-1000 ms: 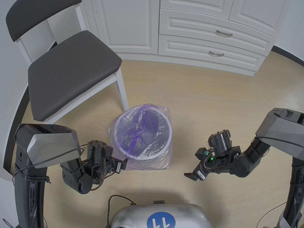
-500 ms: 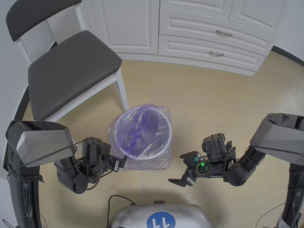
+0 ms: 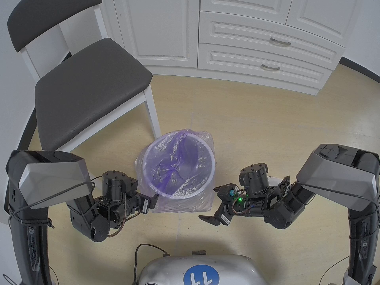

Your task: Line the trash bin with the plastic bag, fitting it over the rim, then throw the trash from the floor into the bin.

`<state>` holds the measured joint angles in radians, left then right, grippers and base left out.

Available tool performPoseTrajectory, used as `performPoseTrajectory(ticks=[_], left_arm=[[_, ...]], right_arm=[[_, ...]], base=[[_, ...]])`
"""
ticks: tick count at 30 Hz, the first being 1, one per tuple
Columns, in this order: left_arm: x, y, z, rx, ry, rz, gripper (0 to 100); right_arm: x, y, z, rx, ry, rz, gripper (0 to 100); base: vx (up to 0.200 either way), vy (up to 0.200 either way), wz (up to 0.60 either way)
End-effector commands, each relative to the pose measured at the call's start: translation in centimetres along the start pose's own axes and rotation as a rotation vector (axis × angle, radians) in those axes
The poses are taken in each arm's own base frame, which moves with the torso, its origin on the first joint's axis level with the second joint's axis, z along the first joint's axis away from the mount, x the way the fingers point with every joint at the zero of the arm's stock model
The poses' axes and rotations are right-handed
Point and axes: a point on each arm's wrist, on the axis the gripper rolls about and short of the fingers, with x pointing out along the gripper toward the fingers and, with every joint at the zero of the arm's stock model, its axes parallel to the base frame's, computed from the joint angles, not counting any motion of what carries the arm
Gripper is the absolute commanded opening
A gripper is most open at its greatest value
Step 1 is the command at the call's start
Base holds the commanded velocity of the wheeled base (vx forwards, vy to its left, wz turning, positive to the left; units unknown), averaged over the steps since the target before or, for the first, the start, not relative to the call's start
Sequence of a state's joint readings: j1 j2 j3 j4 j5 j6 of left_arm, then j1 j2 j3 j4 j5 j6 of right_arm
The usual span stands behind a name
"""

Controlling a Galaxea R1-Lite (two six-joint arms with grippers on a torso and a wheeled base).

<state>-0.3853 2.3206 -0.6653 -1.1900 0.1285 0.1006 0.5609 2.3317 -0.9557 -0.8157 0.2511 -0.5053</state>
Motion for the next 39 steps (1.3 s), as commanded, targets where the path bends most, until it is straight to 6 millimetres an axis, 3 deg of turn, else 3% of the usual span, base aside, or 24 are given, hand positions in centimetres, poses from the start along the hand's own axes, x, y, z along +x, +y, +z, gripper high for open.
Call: performPoseTrajectory(ticks=[1,3,16,17,30,39], left_arm=[[0.0,0.0,0.0,0.0,0.0,0.001,100],[0.1,-0.1,-0.1,0.002,0.004,-0.001,100],[0.1,-0.2,-0.4,0.004,0.014,-0.005,100],[0.1,-0.2,-0.4,0.006,0.014,-0.005,100],[0.2,-0.2,-0.5,0.006,0.016,-0.005,100],[0.3,-0.3,-0.7,0.007,0.02,-0.005,100]], right_arm=[[0.9,-0.2,-0.2,0.01,-0.003,-0.002,100],[2.0,-0.5,-0.1,0.033,-0.016,-0.009,100],[4.1,-1.1,-0.8,0.074,-0.031,-0.024,100],[4.2,-1.2,-0.9,0.075,-0.029,-0.024,0],[5.2,-1.6,-1.5,0.087,-0.033,-0.033,0],[7.1,-1.7,-4.9,0.131,0.037,-0.022,0]], base=[[0.0,0.0,0.0],[0.0,0.0,0.0],[0.0,0.0,0.0],[0.0,0.0,0.0],[0.0,0.0,0.0],[0.0,0.0,0.0]])
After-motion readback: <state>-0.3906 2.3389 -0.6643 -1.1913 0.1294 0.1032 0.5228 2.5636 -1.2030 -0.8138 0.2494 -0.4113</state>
